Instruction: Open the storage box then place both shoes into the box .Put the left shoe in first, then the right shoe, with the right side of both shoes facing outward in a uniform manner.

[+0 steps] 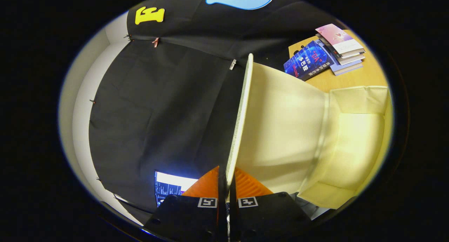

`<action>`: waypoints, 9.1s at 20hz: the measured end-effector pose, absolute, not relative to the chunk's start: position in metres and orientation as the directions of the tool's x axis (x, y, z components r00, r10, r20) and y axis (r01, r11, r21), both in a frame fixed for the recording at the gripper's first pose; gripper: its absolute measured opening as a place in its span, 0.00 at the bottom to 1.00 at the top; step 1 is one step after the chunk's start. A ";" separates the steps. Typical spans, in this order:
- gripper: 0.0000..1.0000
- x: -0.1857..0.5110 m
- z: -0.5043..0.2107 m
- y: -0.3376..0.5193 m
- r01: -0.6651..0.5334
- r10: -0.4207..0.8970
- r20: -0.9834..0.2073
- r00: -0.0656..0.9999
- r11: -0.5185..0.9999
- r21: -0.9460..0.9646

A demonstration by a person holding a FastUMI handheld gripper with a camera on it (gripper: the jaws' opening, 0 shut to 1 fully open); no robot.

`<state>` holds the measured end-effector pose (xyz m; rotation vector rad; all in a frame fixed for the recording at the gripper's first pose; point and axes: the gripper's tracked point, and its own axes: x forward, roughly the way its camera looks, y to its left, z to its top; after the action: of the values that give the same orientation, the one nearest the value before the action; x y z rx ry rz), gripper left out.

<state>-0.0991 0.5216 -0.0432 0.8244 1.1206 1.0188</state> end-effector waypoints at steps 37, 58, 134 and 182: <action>1.00 -0.048 -0.359 0.062 -0.097 0.121 -0.878 0.462 0.992 0.085; 0.05 -0.035 -0.360 0.090 -0.091 0.393 -0.810 0.435 0.914 0.395; 0.99 -0.026 -0.367 -0.141 -0.038 0.116 -0.854 0.507 0.993 0.113; 0.05 -0.032 -0.177 0.289 0.153 0.197 -0.756 0.624 0.918 0.366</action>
<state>-0.0317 0.2892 -0.1770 0.4213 0.9039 0.0258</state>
